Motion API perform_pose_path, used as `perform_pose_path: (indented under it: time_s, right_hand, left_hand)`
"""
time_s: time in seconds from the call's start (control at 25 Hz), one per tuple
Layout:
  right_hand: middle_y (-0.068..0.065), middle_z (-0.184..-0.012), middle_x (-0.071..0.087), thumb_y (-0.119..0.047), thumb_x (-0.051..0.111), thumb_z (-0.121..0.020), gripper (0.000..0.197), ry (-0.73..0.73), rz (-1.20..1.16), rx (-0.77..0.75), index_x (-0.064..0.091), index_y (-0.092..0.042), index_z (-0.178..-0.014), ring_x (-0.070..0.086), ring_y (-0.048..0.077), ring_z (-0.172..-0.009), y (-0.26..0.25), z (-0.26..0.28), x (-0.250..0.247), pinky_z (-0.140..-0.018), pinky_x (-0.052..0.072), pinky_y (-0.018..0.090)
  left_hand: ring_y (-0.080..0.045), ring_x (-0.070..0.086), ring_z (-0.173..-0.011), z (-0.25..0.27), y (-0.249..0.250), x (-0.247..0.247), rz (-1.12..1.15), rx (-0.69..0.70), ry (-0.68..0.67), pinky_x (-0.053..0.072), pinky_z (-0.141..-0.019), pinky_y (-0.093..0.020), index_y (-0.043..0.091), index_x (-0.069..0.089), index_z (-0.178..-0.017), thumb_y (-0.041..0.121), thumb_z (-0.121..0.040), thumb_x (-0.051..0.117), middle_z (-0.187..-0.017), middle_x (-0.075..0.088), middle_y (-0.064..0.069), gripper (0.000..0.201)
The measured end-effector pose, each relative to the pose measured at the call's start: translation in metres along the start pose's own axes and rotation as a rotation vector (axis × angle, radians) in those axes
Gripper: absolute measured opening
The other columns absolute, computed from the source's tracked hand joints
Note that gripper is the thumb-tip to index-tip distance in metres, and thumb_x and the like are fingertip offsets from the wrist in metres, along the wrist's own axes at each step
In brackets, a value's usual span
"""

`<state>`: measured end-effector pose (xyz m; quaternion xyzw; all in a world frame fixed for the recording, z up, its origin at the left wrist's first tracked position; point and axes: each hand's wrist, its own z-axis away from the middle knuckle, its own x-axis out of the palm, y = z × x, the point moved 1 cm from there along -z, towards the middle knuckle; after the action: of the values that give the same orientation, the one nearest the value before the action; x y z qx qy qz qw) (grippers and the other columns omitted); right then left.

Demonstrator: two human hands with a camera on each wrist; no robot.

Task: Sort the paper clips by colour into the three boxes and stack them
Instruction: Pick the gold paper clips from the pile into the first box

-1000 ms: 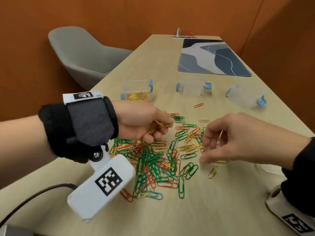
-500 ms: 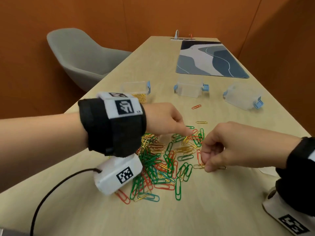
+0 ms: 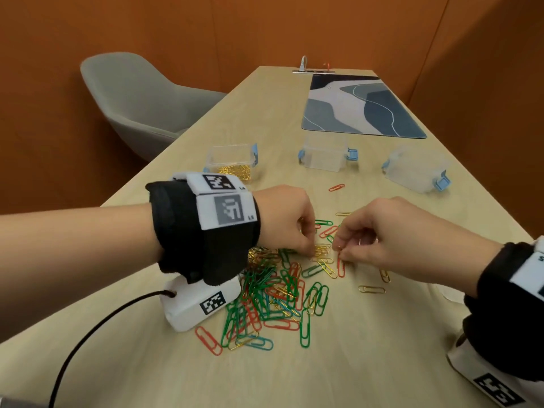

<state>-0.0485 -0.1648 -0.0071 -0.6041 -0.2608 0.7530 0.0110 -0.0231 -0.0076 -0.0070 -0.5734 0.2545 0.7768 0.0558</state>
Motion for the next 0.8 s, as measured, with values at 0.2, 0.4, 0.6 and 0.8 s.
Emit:
perform_pose_path:
  time_s: [0.2, 0.4, 0.6, 0.8]
  right_hand:
    - [-0.013, -0.071, 0.063, -0.027, 0.064, -0.085, 0.013, 0.077, -0.025, -0.009, 0.071, -0.031, -0.094, 0.056, 0.002, -0.068, -0.003, -0.004, -0.001, -0.055, 0.040, 0.007]
    - [-0.010, -0.066, 0.063, -0.026, 0.070, -0.080, 0.024, 0.076, -0.164, -0.144, 0.069, -0.029, -0.104, 0.057, 0.002, -0.064, -0.010, -0.003, 0.000, -0.059, 0.041, 0.006]
    - [-0.006, -0.059, 0.061, -0.022, 0.070, -0.080, 0.009, 0.137, -0.237, -0.188, 0.072, -0.027, -0.088, 0.052, 0.002, -0.050, -0.009, -0.006, 0.001, -0.053, 0.040, 0.009]
    - [-0.001, -0.068, 0.070, -0.019, 0.070, -0.079, 0.006, 0.292, -0.312, -0.225, 0.074, -0.023, -0.081, 0.062, 0.010, -0.065, -0.010, -0.005, -0.002, -0.054, 0.047, 0.016]
  left_hand:
    - [-0.012, 0.041, -0.053, 0.007, -0.024, -0.010, 0.284, -0.141, -0.136, 0.038, -0.052, -0.019, 0.024, 0.069, -0.084, 0.038, -0.079, 0.067, -0.063, 0.056, 0.007, 0.015]
    - [-0.004, 0.029, -0.038, 0.013, -0.026, -0.007, 0.623, -0.169, -0.210, 0.025, -0.034, -0.013, 0.015, 0.061, -0.076, 0.020, -0.086, 0.062, -0.046, 0.038, 0.008, 0.012]
    - [-0.006, 0.031, -0.048, 0.015, -0.019, -0.001, 0.967, -0.200, -0.274, 0.021, -0.034, -0.011, 0.009, 0.050, -0.071, 0.011, -0.095, 0.044, -0.060, 0.036, 0.001, 0.025]
    - [-0.010, 0.040, -0.049, 0.013, -0.018, 0.003, 1.218, -0.320, -0.319, 0.030, -0.033, -0.014, 0.007, 0.053, -0.082, 0.024, -0.100, 0.030, -0.065, 0.047, -0.003, 0.034]
